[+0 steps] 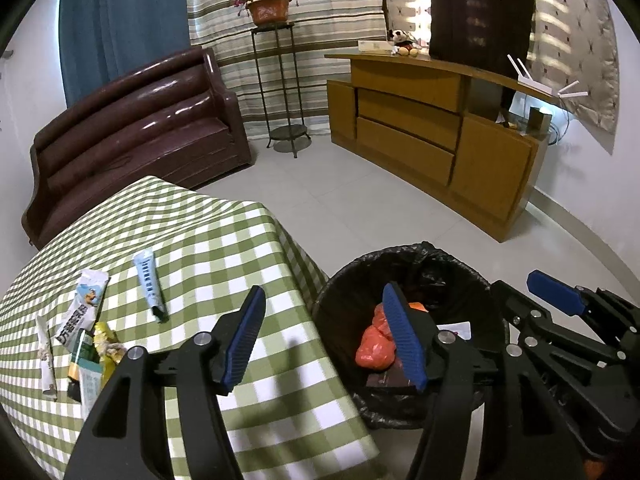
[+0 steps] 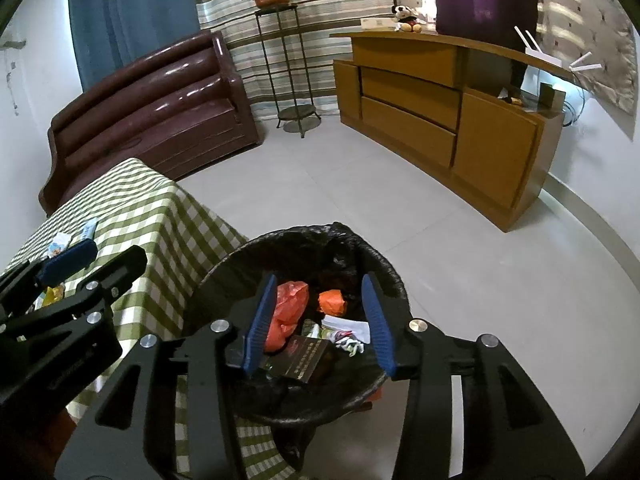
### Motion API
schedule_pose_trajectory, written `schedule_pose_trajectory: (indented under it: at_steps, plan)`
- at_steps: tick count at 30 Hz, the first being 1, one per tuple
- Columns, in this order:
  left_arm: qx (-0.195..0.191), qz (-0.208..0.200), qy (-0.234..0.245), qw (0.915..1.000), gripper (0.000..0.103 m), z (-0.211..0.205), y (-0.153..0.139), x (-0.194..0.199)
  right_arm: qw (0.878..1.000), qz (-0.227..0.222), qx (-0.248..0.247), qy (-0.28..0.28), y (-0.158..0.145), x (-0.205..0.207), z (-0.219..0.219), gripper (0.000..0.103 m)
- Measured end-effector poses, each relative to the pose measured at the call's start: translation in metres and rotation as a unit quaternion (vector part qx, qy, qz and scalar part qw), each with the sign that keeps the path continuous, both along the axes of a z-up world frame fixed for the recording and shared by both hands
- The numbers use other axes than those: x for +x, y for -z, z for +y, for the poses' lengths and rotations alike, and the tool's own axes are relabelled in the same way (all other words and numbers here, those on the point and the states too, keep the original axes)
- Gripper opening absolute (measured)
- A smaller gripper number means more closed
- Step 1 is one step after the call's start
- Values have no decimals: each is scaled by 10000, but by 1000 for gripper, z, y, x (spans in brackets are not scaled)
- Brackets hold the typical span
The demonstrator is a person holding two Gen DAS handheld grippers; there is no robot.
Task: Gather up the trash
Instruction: 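Move both open tools back from the bin to the table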
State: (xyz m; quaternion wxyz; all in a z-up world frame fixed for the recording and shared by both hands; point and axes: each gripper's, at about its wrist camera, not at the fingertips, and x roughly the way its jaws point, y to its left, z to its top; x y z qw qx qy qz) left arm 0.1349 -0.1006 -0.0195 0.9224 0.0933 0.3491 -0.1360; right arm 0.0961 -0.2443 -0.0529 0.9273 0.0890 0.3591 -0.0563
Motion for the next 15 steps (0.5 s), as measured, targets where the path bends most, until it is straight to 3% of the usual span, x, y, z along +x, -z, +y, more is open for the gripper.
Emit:
schedule_pose_trajectory:
  at_steps: [15]
  plan:
    - [106,-36,-751,9971,64,87,-8,-20,9972,13,-26,-751,-11,-1,71,51]
